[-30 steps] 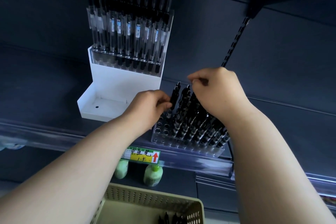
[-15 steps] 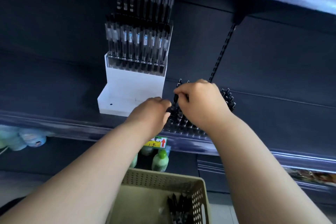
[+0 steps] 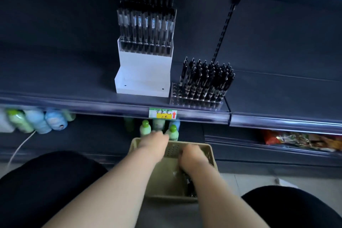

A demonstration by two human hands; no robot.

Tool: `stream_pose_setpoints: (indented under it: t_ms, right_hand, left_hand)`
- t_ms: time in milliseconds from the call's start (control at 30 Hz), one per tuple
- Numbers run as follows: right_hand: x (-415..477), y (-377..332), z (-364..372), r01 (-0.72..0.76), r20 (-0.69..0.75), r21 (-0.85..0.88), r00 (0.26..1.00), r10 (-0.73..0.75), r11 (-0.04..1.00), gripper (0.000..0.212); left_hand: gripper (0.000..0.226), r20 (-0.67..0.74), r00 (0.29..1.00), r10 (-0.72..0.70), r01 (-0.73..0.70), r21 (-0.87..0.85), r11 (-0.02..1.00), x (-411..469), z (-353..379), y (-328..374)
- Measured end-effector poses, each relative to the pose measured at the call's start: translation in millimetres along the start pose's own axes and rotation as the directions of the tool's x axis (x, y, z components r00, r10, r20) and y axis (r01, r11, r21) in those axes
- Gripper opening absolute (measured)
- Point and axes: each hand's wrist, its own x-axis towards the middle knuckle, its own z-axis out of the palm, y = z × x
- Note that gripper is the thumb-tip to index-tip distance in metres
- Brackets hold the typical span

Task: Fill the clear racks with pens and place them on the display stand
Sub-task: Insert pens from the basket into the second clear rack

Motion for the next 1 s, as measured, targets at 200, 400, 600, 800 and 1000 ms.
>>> stream_pose_setpoints:
  t_ms: [200,400,600,800,1000]
  right_hand:
    - [-4,8,88,-0.2,0.163,0.099,0.97,0.183,0.975,0.041]
    - [20,18,86,-0.264,0.146,0.114,0.958,0.246,0.958,0.045]
    - [39,32,92,-0.338,0.112,0.236,0.941,0.32,0.911,0.041]
    - [55,40,95,-0.383,0.174,0.299,0.922,0.345,0.874,0.027]
    - [64,40,97,-0.35,0.233,0.276,0.928,0.291,0.895,0.028]
  left_hand:
    - [0.034,0.238,0.971,-0.025,0.093,-0.282,0.955,-13,83,33]
    - [0.039,0.408,0.883,-0.233,0.465,-0.688,0.557,15,124,43]
    - [0.03,0.508,0.824,-0.25,0.562,-0.787,0.254,37,149,62]
    - [0.039,0.508,0.812,-0.286,0.565,-0.807,0.171,53,166,59]
    - [0.023,0.58,0.712,-0.397,0.63,-0.776,-0.004,64,170,61]
